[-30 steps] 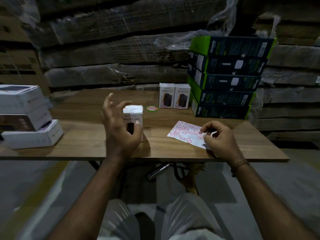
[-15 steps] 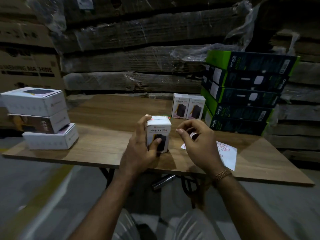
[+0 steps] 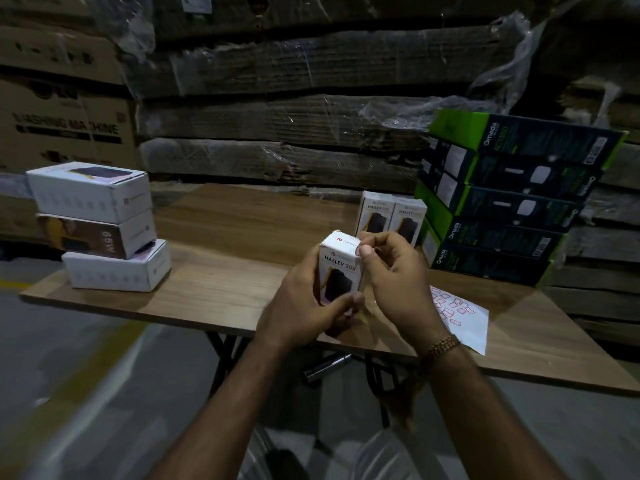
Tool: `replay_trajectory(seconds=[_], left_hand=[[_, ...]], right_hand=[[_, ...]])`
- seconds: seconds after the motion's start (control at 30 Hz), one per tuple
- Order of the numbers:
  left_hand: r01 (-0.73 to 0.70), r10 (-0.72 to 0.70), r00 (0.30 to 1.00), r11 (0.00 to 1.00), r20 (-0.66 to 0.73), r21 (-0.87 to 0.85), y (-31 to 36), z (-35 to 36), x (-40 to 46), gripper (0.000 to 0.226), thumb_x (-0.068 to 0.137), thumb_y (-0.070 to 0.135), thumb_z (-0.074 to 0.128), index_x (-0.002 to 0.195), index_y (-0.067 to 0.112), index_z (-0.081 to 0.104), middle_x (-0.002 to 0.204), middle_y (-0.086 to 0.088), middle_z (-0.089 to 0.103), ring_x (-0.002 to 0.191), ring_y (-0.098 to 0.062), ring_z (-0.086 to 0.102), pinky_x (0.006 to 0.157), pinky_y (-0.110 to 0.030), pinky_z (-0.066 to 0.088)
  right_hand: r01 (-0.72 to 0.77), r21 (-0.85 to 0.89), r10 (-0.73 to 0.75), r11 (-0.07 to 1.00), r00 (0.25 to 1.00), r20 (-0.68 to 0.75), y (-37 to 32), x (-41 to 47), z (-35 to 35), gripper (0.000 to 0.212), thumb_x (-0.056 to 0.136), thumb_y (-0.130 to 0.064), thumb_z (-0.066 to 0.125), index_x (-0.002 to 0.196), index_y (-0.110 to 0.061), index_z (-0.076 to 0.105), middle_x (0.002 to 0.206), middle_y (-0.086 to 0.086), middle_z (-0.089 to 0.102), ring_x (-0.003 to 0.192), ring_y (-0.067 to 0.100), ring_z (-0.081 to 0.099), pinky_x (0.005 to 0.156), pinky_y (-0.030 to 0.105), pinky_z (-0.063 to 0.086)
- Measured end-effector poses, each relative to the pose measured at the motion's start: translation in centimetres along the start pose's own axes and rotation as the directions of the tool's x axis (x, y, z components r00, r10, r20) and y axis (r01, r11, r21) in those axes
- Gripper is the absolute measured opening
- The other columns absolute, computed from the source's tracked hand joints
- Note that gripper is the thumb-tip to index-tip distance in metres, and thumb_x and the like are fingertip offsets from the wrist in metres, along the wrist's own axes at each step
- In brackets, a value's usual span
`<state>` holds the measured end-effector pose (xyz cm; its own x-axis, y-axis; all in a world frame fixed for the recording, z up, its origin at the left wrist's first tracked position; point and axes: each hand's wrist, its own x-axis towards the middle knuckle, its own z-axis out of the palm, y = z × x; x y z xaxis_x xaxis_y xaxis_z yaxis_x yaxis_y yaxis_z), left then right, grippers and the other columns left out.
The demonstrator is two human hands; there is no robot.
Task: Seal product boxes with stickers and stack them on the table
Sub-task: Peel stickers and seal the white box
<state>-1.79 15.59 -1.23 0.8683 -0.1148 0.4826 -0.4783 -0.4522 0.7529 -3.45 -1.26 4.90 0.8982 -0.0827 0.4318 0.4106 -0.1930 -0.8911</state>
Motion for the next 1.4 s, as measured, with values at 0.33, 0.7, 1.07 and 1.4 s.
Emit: replay_trajectory(seconds=[0.33, 0.7, 1.07, 1.4], left_hand=[[0.043, -0.045, 0.999, 0.988, -0.01, -0.146, -0.6, -1.3, 0.2, 0.064, 0.095, 0.048, 0.069, 0.156, 0.035, 0.052, 0.151, 0.017, 0.058, 0.141, -0.003, 0.052, 0.115, -0.046, 0.05], [0.07, -0.1, 0.99, 0.963, -0.104, -0.261, 0.0, -0.9, -0.1, 0.079, 0.085, 0.044, 0.088, 0.14, 0.033, 0.032, 0.135, 0.006, 0.067, 0.119, -0.004, 0.07, 0.098, -0.04, 0.063], [-0.037, 0.02, 0.988, 0.993, -0.151, -0.112, 0.0, -0.6, -0.4, 0.091, 0.102, 0.018, 0.071, 0.17, 0.037, 0.013, 0.149, 0.013, 0.053, 0.13, 0.011, 0.054, 0.09, -0.01, 0.054], [-0.127, 0.125, 0.981, 0.992, -0.149, -0.004, -0.6, 0.0, -0.3, 0.055, 0.105, 0.025, 0.064, 0.152, 0.043, 0.042, 0.164, 0.005, 0.031, 0.133, -0.015, 0.053, 0.076, -0.036, 0.068]], right_hand=[[-0.034, 0.009, 0.034, 0.999, 0.999, -0.002, -0.4, -0.6, 0.1, 0.006, 0.106, -0.017, 0.063, 0.105, -0.02, 0.068, 0.114, -0.007, 0.075, 0.106, 0.012, 0.073, 0.074, 0.035, 0.066], [-0.091, 0.194, 0.065, 0.977, 0.988, 0.137, -0.6, -0.8, -0.2, 0.011, 0.106, -0.009, 0.06, 0.112, -0.005, 0.068, 0.112, 0.007, 0.078, 0.105, 0.018, 0.077, 0.085, 0.037, 0.065], [0.155, -0.105, -0.148, 0.982, 0.987, 0.067, 0.6, 1.0, -0.4, 0.004, 0.1, -0.023, 0.071, 0.098, -0.026, 0.073, 0.12, -0.004, 0.067, 0.115, 0.007, 0.064, 0.086, 0.028, 0.062], [0.182, -0.225, -0.17, 0.957, 0.983, 0.073, 1.0, 1.7, 1.2, 0.004, 0.099, -0.022, 0.073, 0.097, -0.026, 0.072, 0.119, -0.01, 0.062, 0.11, -0.01, 0.056, 0.079, 0.003, 0.047]])
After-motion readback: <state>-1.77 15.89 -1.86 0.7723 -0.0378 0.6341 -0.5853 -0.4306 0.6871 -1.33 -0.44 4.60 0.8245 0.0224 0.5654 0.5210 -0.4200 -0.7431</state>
